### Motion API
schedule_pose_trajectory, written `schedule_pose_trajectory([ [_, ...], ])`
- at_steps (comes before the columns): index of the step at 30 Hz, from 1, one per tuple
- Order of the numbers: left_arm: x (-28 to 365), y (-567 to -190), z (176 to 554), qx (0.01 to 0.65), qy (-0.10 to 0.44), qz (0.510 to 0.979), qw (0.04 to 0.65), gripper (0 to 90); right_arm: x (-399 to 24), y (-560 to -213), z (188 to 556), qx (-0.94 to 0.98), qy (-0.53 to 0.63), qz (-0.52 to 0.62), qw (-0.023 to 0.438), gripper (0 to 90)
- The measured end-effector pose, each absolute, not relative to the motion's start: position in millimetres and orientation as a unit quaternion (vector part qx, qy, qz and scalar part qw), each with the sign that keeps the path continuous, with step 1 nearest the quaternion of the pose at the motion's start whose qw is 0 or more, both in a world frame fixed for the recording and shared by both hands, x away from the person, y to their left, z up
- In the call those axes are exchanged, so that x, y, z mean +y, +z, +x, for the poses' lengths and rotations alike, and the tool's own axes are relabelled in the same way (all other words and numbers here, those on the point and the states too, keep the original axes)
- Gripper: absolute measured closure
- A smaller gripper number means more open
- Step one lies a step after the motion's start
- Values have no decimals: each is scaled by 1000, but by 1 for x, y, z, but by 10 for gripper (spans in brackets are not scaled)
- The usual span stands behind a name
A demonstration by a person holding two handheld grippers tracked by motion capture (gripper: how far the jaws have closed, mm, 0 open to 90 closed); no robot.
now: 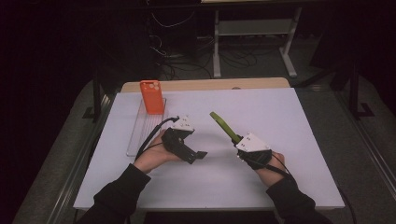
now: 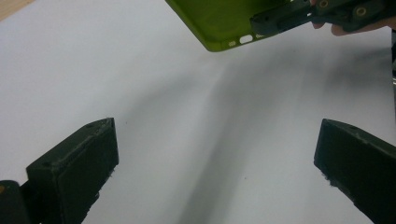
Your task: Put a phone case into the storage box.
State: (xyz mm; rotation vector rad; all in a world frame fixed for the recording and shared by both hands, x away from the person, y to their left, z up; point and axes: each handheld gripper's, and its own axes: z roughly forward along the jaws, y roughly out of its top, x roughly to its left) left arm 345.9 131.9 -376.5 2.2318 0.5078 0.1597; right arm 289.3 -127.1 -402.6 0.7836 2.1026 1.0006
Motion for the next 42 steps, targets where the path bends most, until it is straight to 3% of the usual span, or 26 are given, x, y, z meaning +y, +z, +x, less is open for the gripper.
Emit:
schedule_pose_trajectory([
  [17, 135, -374, 349, 215, 74, 874, 430, 0, -159, -405, 308, 734, 498, 441, 141, 758],
  [42, 123, -353, 378, 261, 71, 824, 498, 0, -125, -400, 319, 729, 518, 423, 146, 759],
])
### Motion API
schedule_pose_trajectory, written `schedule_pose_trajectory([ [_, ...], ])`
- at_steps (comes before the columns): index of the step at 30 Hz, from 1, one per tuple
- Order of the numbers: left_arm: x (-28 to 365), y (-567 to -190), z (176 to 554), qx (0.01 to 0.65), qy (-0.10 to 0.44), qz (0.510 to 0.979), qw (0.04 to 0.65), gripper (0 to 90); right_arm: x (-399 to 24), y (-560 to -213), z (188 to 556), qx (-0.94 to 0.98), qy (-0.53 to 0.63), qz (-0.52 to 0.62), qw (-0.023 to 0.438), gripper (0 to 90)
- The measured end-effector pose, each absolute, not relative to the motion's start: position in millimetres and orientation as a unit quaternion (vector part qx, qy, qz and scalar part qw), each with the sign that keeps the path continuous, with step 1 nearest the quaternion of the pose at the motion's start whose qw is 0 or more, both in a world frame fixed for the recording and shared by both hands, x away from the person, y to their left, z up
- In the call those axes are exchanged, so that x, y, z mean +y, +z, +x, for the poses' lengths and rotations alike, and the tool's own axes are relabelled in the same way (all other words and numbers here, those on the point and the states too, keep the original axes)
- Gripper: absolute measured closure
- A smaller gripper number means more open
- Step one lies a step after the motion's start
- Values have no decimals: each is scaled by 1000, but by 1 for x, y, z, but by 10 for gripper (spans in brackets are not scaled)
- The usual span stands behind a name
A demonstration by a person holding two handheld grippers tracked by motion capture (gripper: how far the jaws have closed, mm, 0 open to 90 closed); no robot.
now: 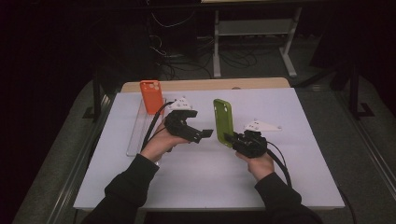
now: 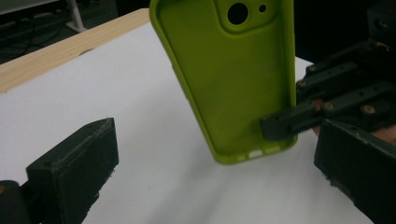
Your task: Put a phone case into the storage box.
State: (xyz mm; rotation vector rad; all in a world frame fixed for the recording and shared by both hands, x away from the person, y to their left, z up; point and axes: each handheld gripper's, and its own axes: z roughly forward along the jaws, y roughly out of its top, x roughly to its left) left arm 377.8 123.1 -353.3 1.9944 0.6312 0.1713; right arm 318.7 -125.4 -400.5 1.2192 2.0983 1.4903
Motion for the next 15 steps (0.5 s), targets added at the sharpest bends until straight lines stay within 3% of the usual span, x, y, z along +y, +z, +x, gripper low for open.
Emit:
schedule_pose_trajectory([
  [15, 116, -356, 378, 278, 71, 797, 531, 0, -100, -405, 309, 755, 513, 388, 128, 759],
])
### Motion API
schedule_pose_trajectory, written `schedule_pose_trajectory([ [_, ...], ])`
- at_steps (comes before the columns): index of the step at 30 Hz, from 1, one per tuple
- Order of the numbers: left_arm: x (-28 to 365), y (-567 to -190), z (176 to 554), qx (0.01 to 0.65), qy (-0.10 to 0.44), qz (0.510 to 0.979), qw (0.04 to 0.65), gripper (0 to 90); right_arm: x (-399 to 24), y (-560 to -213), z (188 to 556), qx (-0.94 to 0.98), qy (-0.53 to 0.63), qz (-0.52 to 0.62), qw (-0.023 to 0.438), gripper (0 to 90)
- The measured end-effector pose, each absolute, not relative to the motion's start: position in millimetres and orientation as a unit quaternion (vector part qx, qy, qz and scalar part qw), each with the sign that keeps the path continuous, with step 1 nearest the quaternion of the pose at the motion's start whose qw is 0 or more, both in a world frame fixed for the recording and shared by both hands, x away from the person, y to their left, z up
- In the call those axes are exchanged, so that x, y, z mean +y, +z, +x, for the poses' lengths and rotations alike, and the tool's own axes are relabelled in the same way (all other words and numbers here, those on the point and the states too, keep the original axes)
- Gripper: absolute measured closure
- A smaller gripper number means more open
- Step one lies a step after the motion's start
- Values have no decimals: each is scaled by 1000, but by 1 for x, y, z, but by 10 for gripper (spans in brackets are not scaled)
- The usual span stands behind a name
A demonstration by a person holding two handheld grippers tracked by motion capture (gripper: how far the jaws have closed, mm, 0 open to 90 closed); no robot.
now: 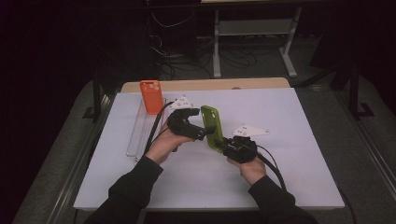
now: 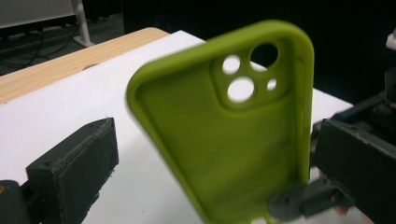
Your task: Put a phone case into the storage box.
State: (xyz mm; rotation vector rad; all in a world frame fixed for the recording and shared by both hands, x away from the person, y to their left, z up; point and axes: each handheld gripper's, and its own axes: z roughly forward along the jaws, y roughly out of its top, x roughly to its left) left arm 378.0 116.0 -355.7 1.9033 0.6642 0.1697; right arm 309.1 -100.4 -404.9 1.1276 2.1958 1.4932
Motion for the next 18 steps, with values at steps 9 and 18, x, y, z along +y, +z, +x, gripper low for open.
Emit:
schedule_pose_trajectory([
  [9, 109, -359, 376, 278, 62, 798, 531, 0, -91, -406, 304, 761, 513, 377, 124, 759],
  [18, 112, -358, 376, 293, 67, 780, 549, 81, -87, -409, 302, 768, 505, 371, 128, 758],
])
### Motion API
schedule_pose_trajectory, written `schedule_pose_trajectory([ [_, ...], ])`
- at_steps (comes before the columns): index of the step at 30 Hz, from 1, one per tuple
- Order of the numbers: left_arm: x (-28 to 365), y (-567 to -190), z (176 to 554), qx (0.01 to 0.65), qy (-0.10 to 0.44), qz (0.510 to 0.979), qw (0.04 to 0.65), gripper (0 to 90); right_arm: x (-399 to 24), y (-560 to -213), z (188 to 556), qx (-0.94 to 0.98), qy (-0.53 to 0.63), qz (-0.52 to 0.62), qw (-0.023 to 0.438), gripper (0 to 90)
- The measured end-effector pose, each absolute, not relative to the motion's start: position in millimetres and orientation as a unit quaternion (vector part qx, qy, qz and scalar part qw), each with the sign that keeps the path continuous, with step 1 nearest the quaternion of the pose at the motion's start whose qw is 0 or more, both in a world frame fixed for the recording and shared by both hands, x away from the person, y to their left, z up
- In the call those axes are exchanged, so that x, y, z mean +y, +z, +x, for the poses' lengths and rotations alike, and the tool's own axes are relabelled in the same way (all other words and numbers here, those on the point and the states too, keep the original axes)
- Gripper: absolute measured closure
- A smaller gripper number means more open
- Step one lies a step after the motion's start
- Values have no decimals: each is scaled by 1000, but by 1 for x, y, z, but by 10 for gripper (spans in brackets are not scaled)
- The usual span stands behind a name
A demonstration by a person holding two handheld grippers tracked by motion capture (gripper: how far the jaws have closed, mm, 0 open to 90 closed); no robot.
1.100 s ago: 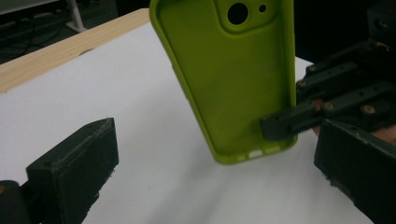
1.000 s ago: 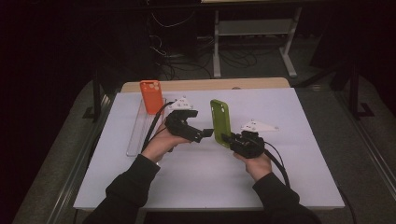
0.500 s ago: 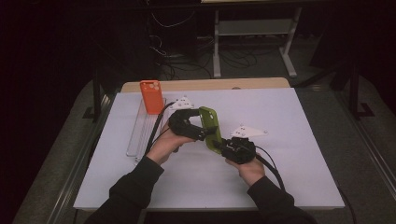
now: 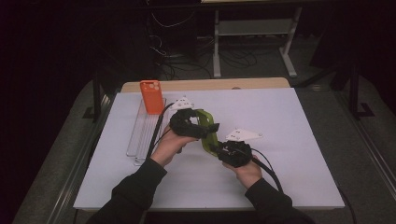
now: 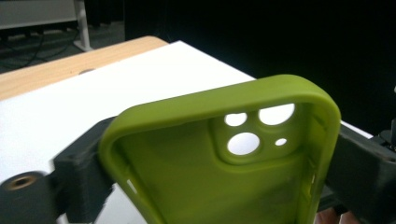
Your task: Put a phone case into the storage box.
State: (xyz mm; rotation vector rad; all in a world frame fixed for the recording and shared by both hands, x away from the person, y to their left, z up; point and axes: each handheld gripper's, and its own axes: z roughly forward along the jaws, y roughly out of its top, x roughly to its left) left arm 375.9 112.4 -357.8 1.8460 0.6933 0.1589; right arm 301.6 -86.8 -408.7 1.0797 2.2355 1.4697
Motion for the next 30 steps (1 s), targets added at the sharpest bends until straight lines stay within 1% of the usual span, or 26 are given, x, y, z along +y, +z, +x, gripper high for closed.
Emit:
schedule_pose_trajectory([
  [7, 110, -357, 373, 289, 73, 777, 555, 106, -87, -410, 302, 774, 497, 368, 135, 749],
  [9, 110, -356, 373, 284, 85, 778, 554, 123, -88, -409, 303, 776, 493, 368, 139, 703],
  [11, 111, -354, 374, 283, 97, 780, 549, 125, -90, -408, 303, 774, 498, 366, 133, 589],
  [12, 112, -353, 375, 284, 97, 780, 549, 125, -92, -407, 303, 775, 498, 367, 130, 562],
  [14, 114, -351, 377, 293, 103, 777, 548, 127, -95, -407, 303, 775, 501, 366, 125, 545],
  [21, 124, -344, 384, 304, 121, 769, 549, 131, -111, -408, 304, 778, 487, 377, 123, 351],
  [25, 130, -340, 388, 307, 127, 768, 547, 131, -124, -410, 304, 786, 467, 381, 136, 253],
  [27, 133, -337, 390, 308, 129, 767, 548, 131, -130, -410, 304, 791, 450, 386, 154, 185],
  [30, 139, -331, 393, 309, 139, 766, 547, 131, -142, -409, 304, 786, 447, 393, 166, 129],
])
